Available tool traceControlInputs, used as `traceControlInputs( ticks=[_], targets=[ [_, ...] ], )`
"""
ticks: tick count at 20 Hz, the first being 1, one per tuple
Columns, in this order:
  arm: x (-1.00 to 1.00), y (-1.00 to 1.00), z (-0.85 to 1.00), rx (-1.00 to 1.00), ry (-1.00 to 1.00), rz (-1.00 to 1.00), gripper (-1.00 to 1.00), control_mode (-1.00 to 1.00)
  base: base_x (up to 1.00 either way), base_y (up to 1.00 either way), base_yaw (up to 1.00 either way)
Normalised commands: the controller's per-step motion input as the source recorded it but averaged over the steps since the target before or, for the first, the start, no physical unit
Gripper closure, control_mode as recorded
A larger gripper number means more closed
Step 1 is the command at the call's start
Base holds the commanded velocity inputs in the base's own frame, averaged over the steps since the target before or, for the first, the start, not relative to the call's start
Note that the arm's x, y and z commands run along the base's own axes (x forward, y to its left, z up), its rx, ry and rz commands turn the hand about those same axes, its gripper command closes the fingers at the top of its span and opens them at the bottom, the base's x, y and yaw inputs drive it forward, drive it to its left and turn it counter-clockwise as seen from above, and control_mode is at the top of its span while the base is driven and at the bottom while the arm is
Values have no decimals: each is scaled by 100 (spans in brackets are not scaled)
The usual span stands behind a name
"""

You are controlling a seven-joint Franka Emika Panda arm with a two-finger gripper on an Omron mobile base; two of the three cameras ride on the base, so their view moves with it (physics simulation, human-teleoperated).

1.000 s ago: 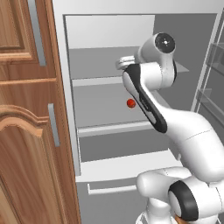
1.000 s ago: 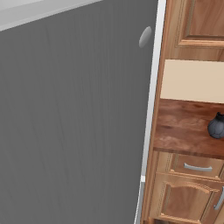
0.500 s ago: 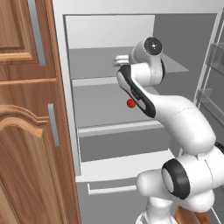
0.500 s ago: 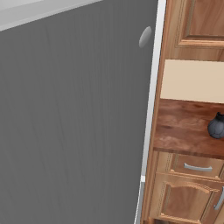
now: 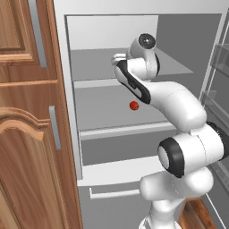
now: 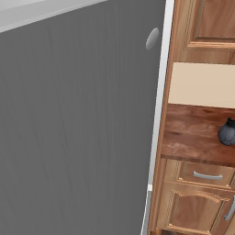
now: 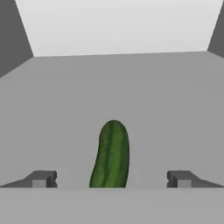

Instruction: Move the apple and pickle from the top shelf to the second highest shelf to make space. Then, place the pitcher from the counter on the cleared top shelf.

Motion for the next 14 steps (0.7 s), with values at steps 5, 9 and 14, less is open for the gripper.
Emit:
traceControlInputs(
  ticks=[5,9,14],
  targets=[
    [35,0,-29,0,9,0,-100,-100,0,0,0],
    [35,0,-24,0,4,0,-100,-100,0,0,0],
    [37,0,-10,0,1,0,-100,-100,0,0,0]
  ],
)
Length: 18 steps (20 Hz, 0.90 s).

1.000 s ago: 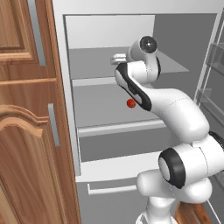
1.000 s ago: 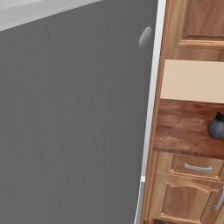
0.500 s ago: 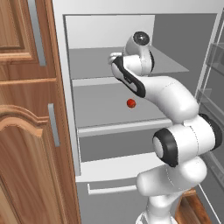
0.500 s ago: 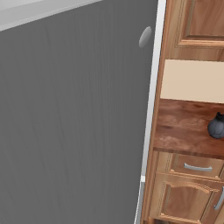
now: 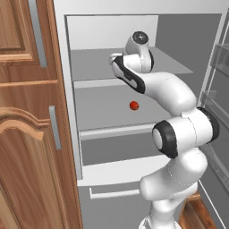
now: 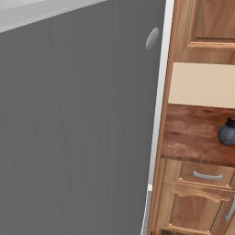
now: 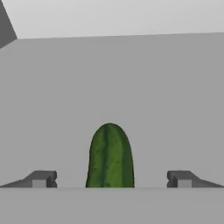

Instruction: Move the apple and pickle from the top shelf to the second highest shelf to make space. Then, place the pitcher from the counter on the cleared top shelf.

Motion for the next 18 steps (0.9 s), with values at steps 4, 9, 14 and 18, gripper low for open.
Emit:
traceControlInputs(
  ticks=[4,9,14,18],
  targets=[
    [24,1,-25,0,0,0,-100,-100,0,0,0],
    [5,2,-46,0,1,0,100,-100,0,0,0],
    [0,0,-62,0,-3,0,100,-100,0,0,0],
    [-16,0,-51,0,-16,0,100,-100,0,0,0]
  ],
)
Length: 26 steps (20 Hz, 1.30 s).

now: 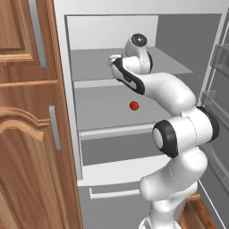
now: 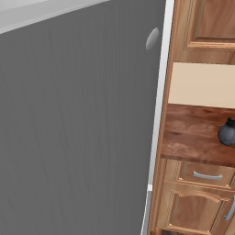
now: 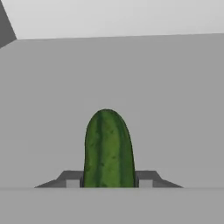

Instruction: Move the apple and pickle from the top shelf to the second highest shelf to make space. Then, place the pitcher from the counter on the cleared top shelf.

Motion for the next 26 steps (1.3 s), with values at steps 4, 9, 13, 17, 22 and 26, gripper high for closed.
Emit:
traceControlInputs(
  ticks=[4,9,13,17,22,26],
  targets=[
    [-86,0,-4,0,-12,0,100,-100,0,0,0],
    [-100,4,23,0,1,0,100,-100,0,0,0],
    [-100,5,22,0,13,0,100,-100,0,0,0],
    [-100,5,3,-6,18,0,100,-100,0,0,0],
    [-100,0,-15,-11,16,0,100,-100,0,0,0],
    [-95,0,-53,-14,15,0,100,-100,0,0,0]
  ],
)
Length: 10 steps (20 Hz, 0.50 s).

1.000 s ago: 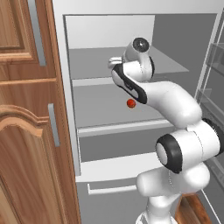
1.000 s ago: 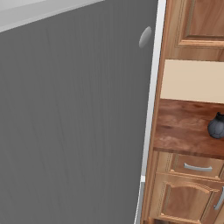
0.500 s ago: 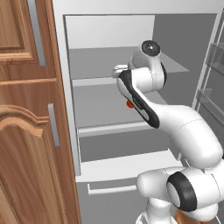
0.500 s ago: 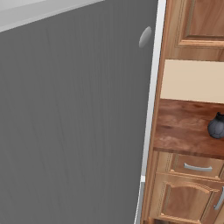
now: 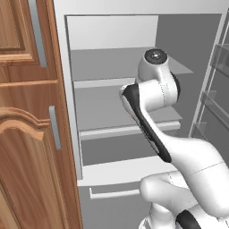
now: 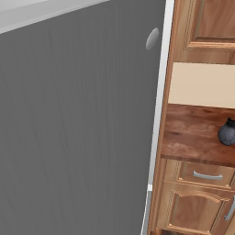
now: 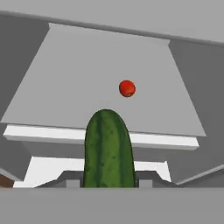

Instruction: Move the apple and pickle from the top shelf to the second highest shelf to make space. Then, place the pitcher from the counter on the cleared top shelf.

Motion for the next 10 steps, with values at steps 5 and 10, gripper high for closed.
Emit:
traceControlInputs(
  ticks=[5,10],
  targets=[
    [-55,0,-81,-11,3,1,100,-100,0,0,0],
    [-1,0,-81,-2,0,2,100,-100,0,0,0]
  ],
)
